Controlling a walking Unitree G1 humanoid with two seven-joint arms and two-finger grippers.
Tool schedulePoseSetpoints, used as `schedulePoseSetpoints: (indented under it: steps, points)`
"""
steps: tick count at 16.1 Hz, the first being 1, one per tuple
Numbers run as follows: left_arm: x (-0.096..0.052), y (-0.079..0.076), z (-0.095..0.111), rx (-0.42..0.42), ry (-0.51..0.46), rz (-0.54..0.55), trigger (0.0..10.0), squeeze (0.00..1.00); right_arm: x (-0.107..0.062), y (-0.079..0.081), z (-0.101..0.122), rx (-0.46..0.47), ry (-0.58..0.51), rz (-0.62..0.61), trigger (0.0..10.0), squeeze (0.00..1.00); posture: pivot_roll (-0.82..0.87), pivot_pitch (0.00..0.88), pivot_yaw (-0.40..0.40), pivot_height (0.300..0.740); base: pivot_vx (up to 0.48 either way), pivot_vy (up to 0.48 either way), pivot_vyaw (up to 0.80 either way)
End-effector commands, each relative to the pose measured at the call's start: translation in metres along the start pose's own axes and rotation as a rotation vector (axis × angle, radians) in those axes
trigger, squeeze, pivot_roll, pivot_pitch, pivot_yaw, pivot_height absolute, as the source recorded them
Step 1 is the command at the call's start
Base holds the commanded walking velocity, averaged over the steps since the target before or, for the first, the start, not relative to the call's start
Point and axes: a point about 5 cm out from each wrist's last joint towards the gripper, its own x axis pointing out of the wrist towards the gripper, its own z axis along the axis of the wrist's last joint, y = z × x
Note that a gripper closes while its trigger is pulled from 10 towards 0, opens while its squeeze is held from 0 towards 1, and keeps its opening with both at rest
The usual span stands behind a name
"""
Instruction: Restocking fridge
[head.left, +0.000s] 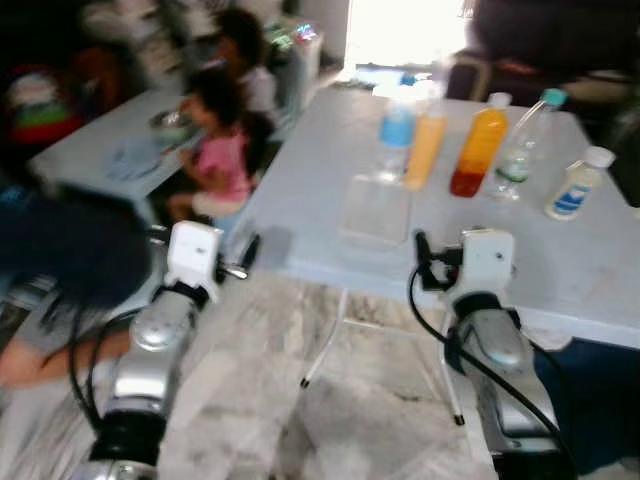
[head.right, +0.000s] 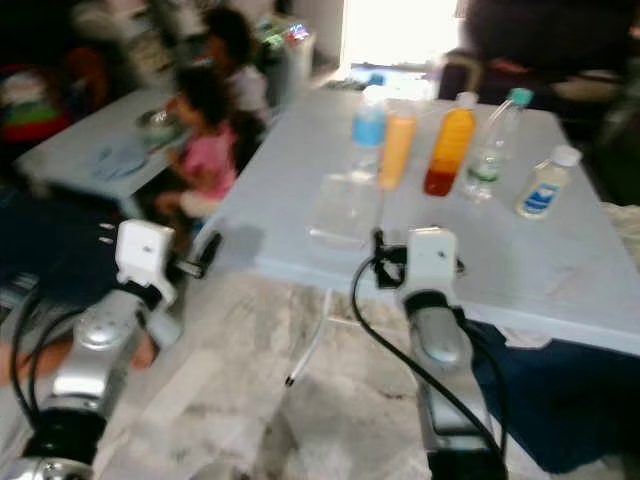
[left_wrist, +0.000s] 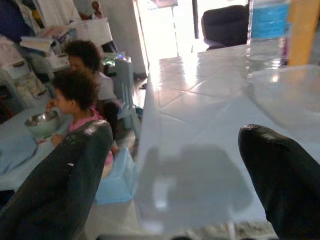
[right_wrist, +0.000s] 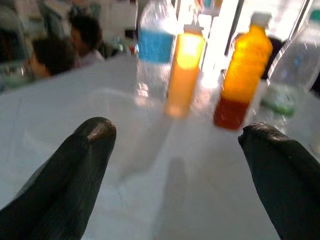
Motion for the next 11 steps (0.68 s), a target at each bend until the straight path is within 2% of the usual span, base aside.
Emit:
schedulePoseSetpoints:
  steps: [1, 4, 7, 8, 11]
  points:
    - [0.002, 0.001, 0.004, -0.011, -0.019, 0.017, 10.0, 0.0, 0.001, 0.001, 0.004, 0.007, -0.02, 0.024, 10.0, 0.0, -0.01, 0.0, 0.005, 0.74, 0.0, 0.0, 0.0]
    - [0.003, 0.011, 0.006, -0.012, -0.025, 0.094, 10.0, 0.0, 0.004, 0.008, 0.011, 0.04, -0.051, 0.097, 10.0, 0.0, 0.0, 0.0, 0.007, 0.74, 0.0, 0.0, 0.0]
    - [0.001, 0.016, 0.004, -0.002, -0.006, 0.108, 10.0, 0.0, 0.025, 0.001, 0.016, 0.07, -0.055, 0.096, 10.0, 0.0, 0.01, 0.0, 0.018, 0.74, 0.0, 0.0, 0.0]
    - [-0.001, 0.016, 0.003, 0.003, 0.0, 0.11, 10.0, 0.0, 0.04, -0.006, 0.019, 0.102, -0.051, 0.076, 10.0, 0.0, 0.02, 0.001, 0.02, 0.74, 0.0, 0.0, 0.0]
    - [-0.008, 0.022, 0.001, 0.019, 0.013, 0.123, 10.0, 0.0, 0.061, -0.014, 0.023, 0.154, -0.039, 0.083, 10.0, 0.0, 0.05, 0.013, 0.022, 0.74, 0.0, 0.0, 0.0]
